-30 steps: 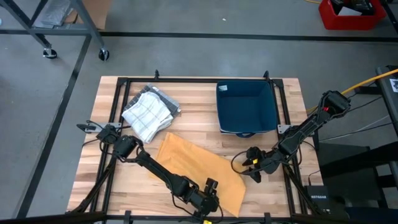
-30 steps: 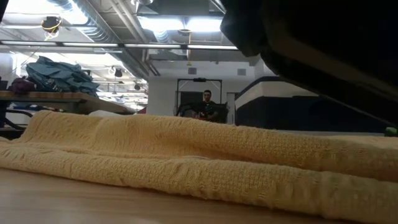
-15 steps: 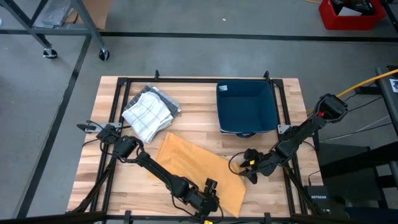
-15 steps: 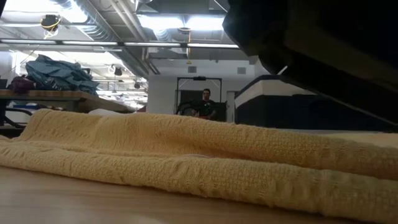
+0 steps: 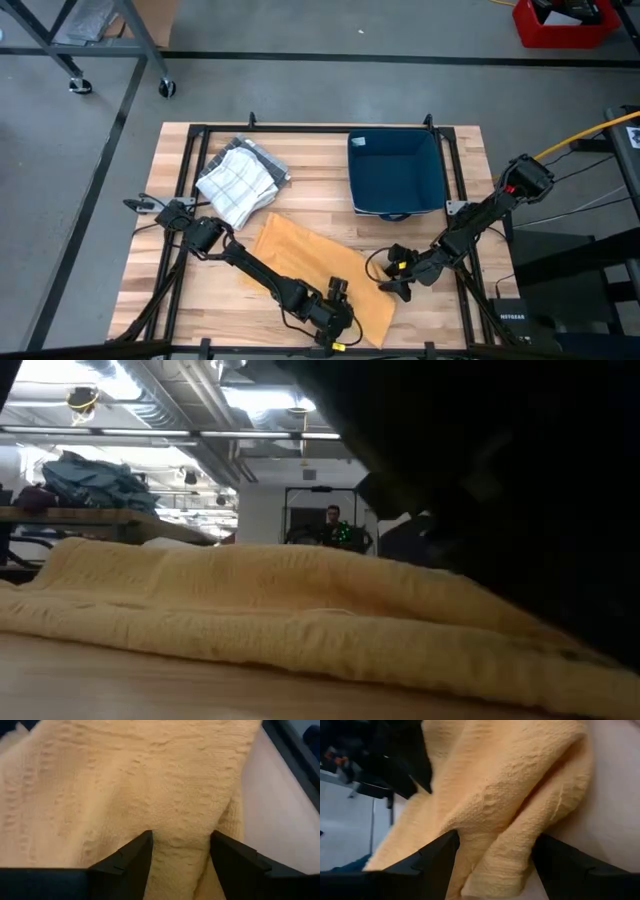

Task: Fold towel
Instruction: Fold the yellow towel

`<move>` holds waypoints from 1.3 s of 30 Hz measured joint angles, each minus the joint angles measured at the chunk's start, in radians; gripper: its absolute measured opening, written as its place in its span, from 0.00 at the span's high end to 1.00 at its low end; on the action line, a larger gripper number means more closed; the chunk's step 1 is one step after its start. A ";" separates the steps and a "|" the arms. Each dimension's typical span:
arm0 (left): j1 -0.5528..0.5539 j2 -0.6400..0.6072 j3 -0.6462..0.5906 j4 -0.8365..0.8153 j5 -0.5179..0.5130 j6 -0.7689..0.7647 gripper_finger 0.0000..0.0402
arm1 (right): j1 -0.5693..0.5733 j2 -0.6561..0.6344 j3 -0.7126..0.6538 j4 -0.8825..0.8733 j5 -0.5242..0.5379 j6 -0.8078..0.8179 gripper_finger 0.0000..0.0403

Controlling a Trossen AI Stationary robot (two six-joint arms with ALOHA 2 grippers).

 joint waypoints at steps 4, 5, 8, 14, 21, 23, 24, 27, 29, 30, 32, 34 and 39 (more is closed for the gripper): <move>0.006 0.000 -0.001 0.005 0.003 0.005 0.53 | 0.000 0.000 0.032 -0.001 0.004 -0.009 0.37; 0.008 -0.001 -0.001 0.006 0.006 0.004 0.53 | 0.000 0.001 0.039 -0.001 0.006 -0.013 0.37; 0.014 -0.002 -0.001 0.006 0.018 -0.001 0.53 | 0.000 0.001 0.053 0.000 0.008 -0.017 0.37; 0.015 -0.002 -0.001 0.011 0.021 -0.020 0.64 | 0.000 0.001 0.057 -0.004 -0.017 -0.006 0.39; -0.016 -0.002 -0.003 0.052 -0.004 -0.071 0.92 | 0.000 0.001 0.057 0.009 -0.041 -0.004 0.62; -0.024 -0.004 -0.003 0.065 -0.023 -0.104 0.98 | 0.000 0.001 0.057 0.020 -0.041 -0.004 0.73; -0.028 -0.005 -0.003 0.062 -0.035 -0.124 0.98 | 0.000 0.001 0.057 0.033 -0.042 -0.006 0.79; -0.042 -0.016 -0.003 0.057 -0.090 -0.174 0.97 | 0.000 0.000 0.057 0.083 -0.042 -0.036 0.95; -0.052 -0.034 -0.003 0.057 -0.114 -0.195 0.99 | 0.000 0.000 0.057 0.129 -0.041 -0.067 0.95; -0.058 -0.041 -0.002 0.062 -0.121 -0.202 0.99 | 0.000 -0.001 0.060 0.143 -0.041 -0.067 0.93; -0.067 -0.066 -0.001 0.058 -0.132 -0.222 0.99 | 0.000 -0.001 0.077 0.145 -0.039 -0.065 0.91; -0.073 -0.083 0.001 0.058 -0.135 -0.239 0.98 | 0.000 -0.001 0.100 0.142 -0.029 -0.065 0.91; -0.081 -0.092 0.001 0.056 -0.139 -0.245 0.99 | 0.000 -0.001 0.166 0.131 0.037 -0.082 0.96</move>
